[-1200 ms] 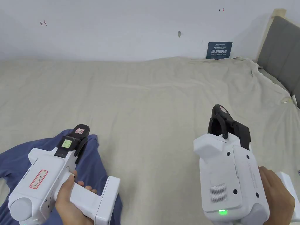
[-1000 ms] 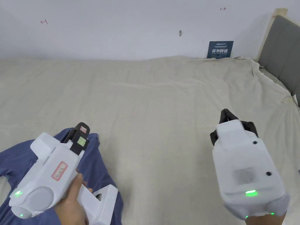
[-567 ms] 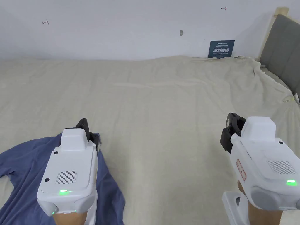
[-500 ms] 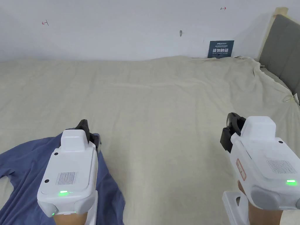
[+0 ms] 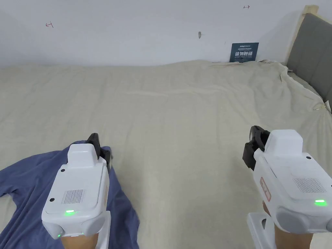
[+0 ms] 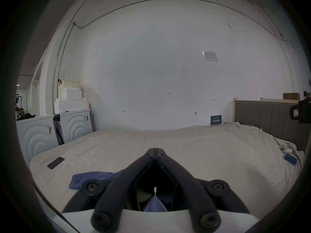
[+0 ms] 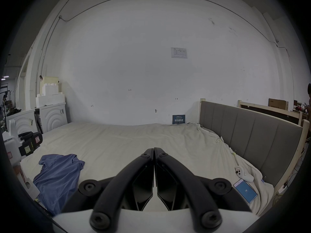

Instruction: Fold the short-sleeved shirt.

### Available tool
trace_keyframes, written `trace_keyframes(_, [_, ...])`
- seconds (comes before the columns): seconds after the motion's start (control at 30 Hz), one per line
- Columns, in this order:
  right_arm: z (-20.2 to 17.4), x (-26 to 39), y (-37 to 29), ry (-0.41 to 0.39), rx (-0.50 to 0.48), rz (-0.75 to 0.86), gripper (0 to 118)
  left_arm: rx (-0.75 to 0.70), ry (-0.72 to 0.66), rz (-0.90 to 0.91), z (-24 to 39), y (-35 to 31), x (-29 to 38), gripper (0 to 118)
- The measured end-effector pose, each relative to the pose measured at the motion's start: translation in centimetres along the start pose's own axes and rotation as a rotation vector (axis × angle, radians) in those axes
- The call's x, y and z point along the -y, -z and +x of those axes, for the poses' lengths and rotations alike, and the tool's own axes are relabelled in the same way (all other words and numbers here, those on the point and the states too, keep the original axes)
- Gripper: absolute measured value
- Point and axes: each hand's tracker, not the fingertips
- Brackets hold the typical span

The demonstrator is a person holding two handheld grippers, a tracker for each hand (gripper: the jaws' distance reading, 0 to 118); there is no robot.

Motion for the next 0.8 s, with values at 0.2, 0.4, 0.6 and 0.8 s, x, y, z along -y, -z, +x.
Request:
trace_keyframes(0.2, [0.03, -0.13, -0.06, -0.01, -0.003, 0.003, 0, 0.004, 0.004, 0.012, 0.26, -0.15, -0.24, 0])
trace_keyframes(0.4, [0.22, -0.15, -0.15, -0.009, -0.003, 0.002, 0, 0.006, 0.003, 0.016, 0.34, -0.27, -0.47, 0])
trace_keyframes(0.6, [0.31, -0.2, -0.16, -0.016, 0.0, 0.002, 0, 0.0, 0.001, 0.017, 0.17, -0.23, -0.49, 0])
trace_keyframes(0.8, [-0.03, -0.44, -0.04, -0.017, -0.005, 0.011, 0, -0.006, 0.0, 0.021, -0.34, -0.23, -0.58, 0])
